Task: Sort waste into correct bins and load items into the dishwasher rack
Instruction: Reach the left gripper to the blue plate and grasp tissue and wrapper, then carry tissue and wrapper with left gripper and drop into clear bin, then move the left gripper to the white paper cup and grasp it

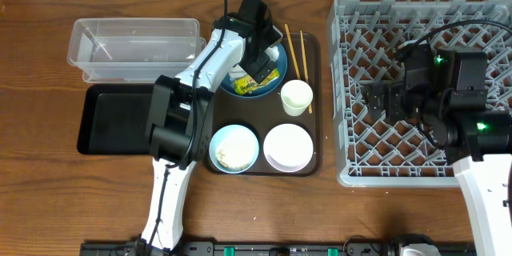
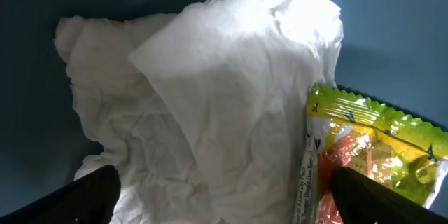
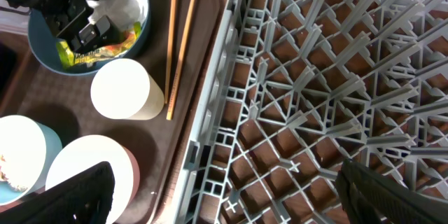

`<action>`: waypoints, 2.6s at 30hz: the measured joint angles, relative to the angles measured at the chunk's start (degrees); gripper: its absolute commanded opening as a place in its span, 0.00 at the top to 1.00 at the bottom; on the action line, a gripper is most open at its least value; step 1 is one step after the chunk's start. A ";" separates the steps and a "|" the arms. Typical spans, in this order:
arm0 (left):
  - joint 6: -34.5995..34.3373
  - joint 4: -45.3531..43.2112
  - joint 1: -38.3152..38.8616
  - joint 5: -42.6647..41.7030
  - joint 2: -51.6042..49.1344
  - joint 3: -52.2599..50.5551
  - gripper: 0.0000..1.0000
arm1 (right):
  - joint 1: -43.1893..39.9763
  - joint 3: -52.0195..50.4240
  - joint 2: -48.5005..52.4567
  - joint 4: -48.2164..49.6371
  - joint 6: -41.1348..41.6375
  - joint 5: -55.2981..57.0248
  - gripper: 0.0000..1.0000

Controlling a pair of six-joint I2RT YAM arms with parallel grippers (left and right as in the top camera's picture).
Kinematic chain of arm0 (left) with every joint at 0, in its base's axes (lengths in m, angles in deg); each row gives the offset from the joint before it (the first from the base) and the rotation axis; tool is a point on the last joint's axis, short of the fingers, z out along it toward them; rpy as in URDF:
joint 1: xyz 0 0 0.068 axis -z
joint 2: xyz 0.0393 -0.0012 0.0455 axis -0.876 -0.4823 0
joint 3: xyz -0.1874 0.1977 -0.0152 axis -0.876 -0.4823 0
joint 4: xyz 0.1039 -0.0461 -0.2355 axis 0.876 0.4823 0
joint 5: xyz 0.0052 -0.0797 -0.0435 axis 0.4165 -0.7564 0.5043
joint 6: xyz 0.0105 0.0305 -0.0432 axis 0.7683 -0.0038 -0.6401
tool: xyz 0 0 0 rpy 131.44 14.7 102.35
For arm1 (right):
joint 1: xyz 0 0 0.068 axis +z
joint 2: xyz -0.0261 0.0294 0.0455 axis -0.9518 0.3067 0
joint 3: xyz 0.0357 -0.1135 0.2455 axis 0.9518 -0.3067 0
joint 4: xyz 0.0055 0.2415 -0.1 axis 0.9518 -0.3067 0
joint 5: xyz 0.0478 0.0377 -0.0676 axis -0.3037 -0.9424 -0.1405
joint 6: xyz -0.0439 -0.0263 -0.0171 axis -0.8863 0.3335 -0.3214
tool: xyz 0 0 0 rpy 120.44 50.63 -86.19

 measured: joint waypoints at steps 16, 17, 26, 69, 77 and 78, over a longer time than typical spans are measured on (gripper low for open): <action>-4.61 -0.13 0.07 -1.92 -0.74 0.48 0.94 | 0.00 0.00 0.00 -0.09 0.00 0.00 0.01; -5.92 -0.11 0.02 -1.97 -0.74 0.48 0.94 | 0.00 0.00 0.00 -0.09 0.00 0.00 0.01; -17.86 3.87 -1.07 -1.84 2.08 0.52 0.94 | 0.00 0.00 0.00 -0.09 0.00 0.00 0.01; -29.16 4.94 -26.14 1.49 14.82 0.33 0.37 | 0.00 0.00 0.11 0.02 0.00 0.00 0.01; -29.16 12.52 -25.31 -6.49 26.97 0.39 0.37 | 0.00 0.02 0.11 0.07 0.00 0.00 0.01; -29.11 14.21 -24.74 -8.15 28.20 0.46 0.37 | 0.00 0.04 0.11 0.07 -0.02 0.00 0.01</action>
